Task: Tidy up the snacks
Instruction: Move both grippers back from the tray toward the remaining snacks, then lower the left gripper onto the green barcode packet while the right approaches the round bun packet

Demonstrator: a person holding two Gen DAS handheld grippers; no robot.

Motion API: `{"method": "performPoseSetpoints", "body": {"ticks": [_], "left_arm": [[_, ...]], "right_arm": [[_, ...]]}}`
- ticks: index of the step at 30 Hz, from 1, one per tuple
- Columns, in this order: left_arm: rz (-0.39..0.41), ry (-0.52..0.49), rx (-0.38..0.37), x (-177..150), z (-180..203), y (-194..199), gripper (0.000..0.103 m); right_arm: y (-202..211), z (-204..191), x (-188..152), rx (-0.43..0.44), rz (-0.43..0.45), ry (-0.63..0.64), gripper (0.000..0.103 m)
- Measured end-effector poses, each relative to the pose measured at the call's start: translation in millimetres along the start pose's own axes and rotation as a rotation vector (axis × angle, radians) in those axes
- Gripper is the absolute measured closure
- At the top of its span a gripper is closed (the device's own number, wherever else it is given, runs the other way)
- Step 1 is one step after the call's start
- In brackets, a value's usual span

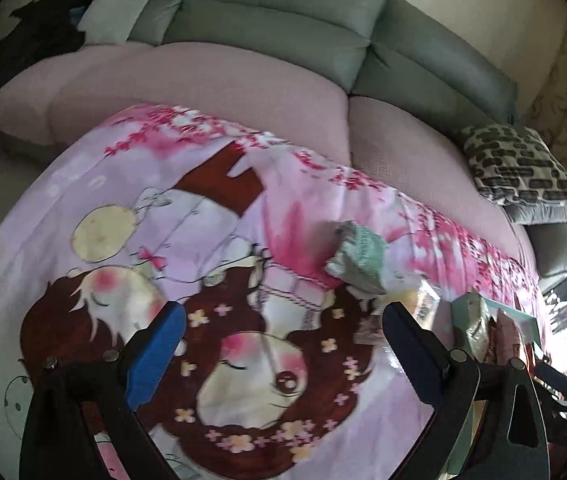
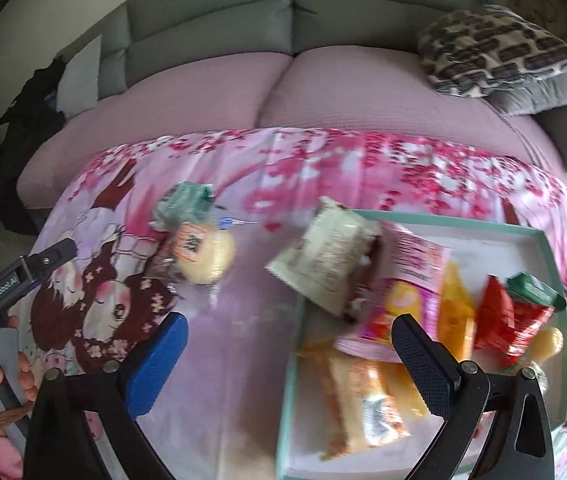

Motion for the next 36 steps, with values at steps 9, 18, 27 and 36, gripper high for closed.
{"method": "performPoseSetpoints", "body": {"ticks": [9,18,27,36], "left_arm": [[-0.018,0.01,0.035,5.1,-25.7,-7.1,0.004],[-0.054,0.014,0.027,24.3,-44.9,-20.7,0.004],[-0.07,0.042,-0.012,51.5,-64.4,-26.9,0.004],[-0.056,-0.028,-0.012,79.7,-56.5,-23.8,0.004]], "right_arm": [[-22.9,-43.5,9.4,0.069,-0.013,0.034,0.0],[-47.6,-60.8,18.5,0.096,-0.043,0.034,0.0],[-67.9,-61.7,31.7,0.119,-0.083,-0.001,0.0],[-81.9,-61.7,35.7,0.121,-0.1,-0.011,0.0]]}}
Point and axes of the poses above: each gripper's, at about its wrist camera, not at the fingertips, and y roughly against the way its jaws point, z to its right, x to its top, the point moved 1 cm from there along -y, roughly the way its jaws point, and after that the axes turned 4 degrees about -y, right-handed, at the moved point
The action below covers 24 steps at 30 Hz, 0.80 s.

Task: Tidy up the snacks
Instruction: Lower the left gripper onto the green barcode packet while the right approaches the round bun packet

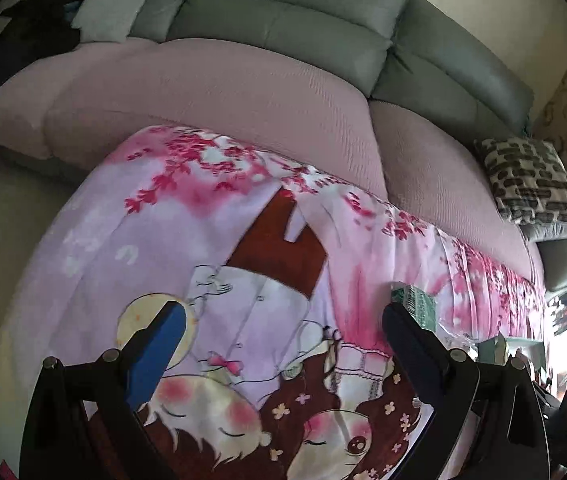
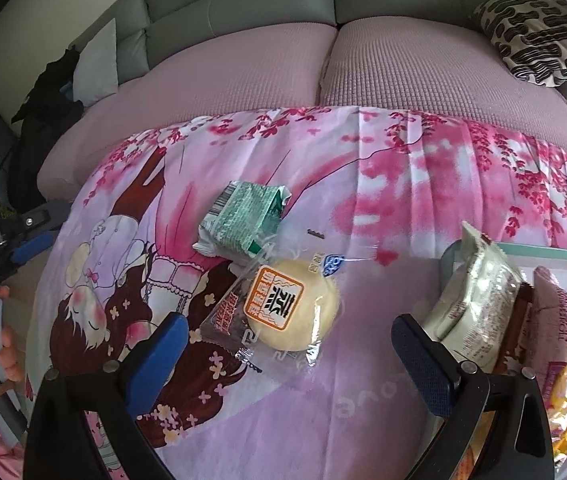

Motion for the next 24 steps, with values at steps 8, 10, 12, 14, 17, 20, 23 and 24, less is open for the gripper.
{"method": "performPoseSetpoints", "body": {"ticks": [8,10,12,14,17,20,23,24], "left_arm": [[-0.073,-0.094,-0.05,-6.7,52.0,-34.3,0.004],[-0.087,-0.119,-0.057,-8.9,63.6,-41.2,0.004],[-0.111,-0.146,-0.064,-11.0,76.7,-51.6,0.004],[-0.128,-0.162,-0.07,-12.0,86.9,-59.7,0.004],[-0.15,-0.186,-0.084,-12.7,99.3,-69.5,0.004],[-0.179,-0.228,-0.099,-14.1,112.5,-79.4,0.004],[-0.205,-0.256,-0.101,-15.7,122.1,-89.3,0.004],[-0.211,-0.262,-0.098,-15.9,123.2,-91.9,0.004]], "right_arm": [[-17.8,-4.3,4.5,0.008,-0.011,-0.014,0.0],[-21.7,-4.1,6.8,0.005,-0.013,-0.024,0.0],[-23.9,-2.4,8.1,-0.002,-0.014,-0.034,0.001],[-25.2,-0.7,8.7,-0.007,-0.012,-0.038,0.002],[-26.7,5.3,9.3,-0.025,-0.014,-0.056,0.002],[-29.3,13.8,8.3,-0.041,-0.02,-0.091,0.002],[-30.6,22.3,5.7,-0.039,-0.026,-0.125,0.002],[-29.8,23.6,4.7,-0.039,-0.022,-0.128,0.002]]}}
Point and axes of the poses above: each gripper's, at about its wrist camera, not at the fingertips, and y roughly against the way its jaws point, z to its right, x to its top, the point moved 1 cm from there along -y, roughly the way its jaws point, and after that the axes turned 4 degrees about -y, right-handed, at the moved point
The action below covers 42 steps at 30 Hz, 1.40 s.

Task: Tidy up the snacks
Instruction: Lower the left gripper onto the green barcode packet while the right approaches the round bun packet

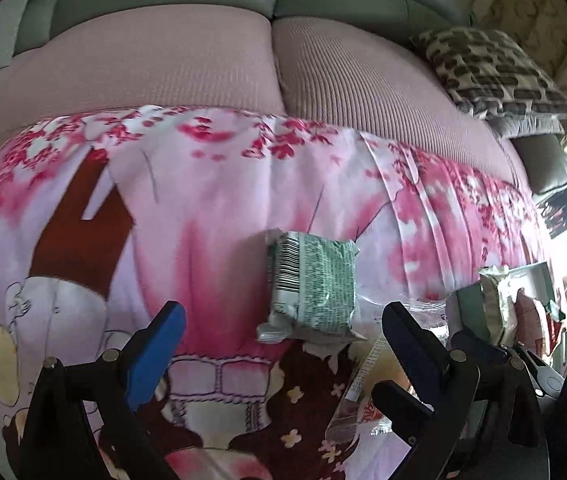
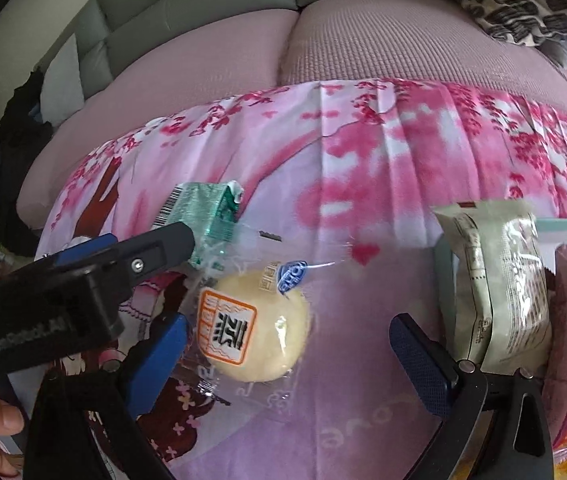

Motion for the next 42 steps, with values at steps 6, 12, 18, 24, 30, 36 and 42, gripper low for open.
{"method": "performPoseSetpoints", "body": {"ticks": [6,12,18,24,30,36,42], "left_arm": [[-0.014,-0.007,0.007,6.0,9.4,-11.4,0.004],[-0.016,-0.028,0.026,19.5,19.4,-19.7,0.004],[-0.032,-0.027,0.088,22.4,19.6,-29.2,0.004],[-0.023,0.056,0.109,15.2,-1.1,-30.0,0.004],[-0.009,0.094,0.106,9.8,-15.2,-21.1,0.009],[0.01,0.109,0.093,7.6,-24.9,-11.9,0.02],[0.013,0.058,0.106,10.8,-20.3,-16.9,0.022]], "right_arm": [[4.8,2.8,-3.3,-0.006,0.015,-0.003,0.004],[3.9,1.3,-5.0,-0.005,0.003,0.01,0.004],[1.6,-0.5,-5.9,-0.011,-0.007,0.019,0.004],[1.4,-0.2,-5.7,-0.02,-0.014,0.022,0.004],[1.0,-1.4,-5.9,-0.031,-0.019,0.027,0.004],[0.1,-2.0,-5.9,-0.035,-0.024,0.035,0.004],[-1.0,-3.2,-4.7,-0.039,-0.028,0.043,0.004]]}}
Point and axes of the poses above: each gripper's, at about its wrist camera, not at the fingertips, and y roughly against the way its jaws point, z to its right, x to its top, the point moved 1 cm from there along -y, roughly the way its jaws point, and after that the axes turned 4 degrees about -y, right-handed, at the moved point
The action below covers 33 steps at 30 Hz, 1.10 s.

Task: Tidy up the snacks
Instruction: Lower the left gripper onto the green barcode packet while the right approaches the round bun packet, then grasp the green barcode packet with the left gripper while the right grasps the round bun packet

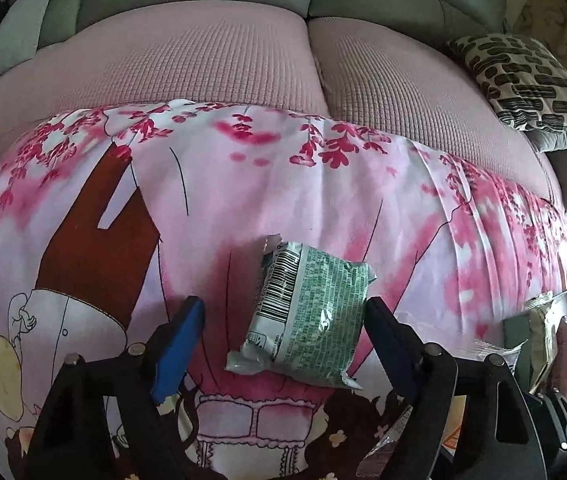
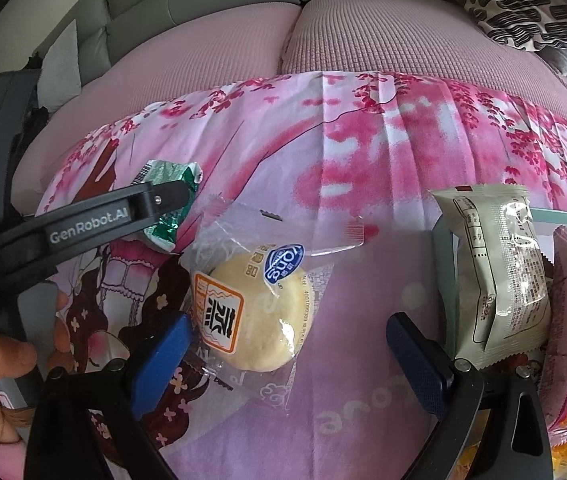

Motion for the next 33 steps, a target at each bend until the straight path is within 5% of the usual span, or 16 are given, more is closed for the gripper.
{"method": "performPoseSetpoints", "body": {"ticks": [4,8,13,33], "left_arm": [[0.014,0.028,-0.019,-1.8,-7.3,1.6,0.038],[0.025,0.051,-0.04,-9.6,-19.4,5.3,0.044],[0.02,0.09,-0.091,-23.3,-31.7,9.8,0.044],[-0.005,0.152,-0.092,-90.0,-54.5,36.7,0.043]], "right_arm": [[-1.3,-0.2,0.4,-0.002,-0.004,0.002,0.004],[-1.6,-1.1,-0.3,-0.001,-0.006,0.006,0.004],[-1.4,-1.5,-0.5,0.007,-0.011,0.007,0.004],[-9.0,-18.2,7.9,0.02,0.01,0.027,0.01]]}}
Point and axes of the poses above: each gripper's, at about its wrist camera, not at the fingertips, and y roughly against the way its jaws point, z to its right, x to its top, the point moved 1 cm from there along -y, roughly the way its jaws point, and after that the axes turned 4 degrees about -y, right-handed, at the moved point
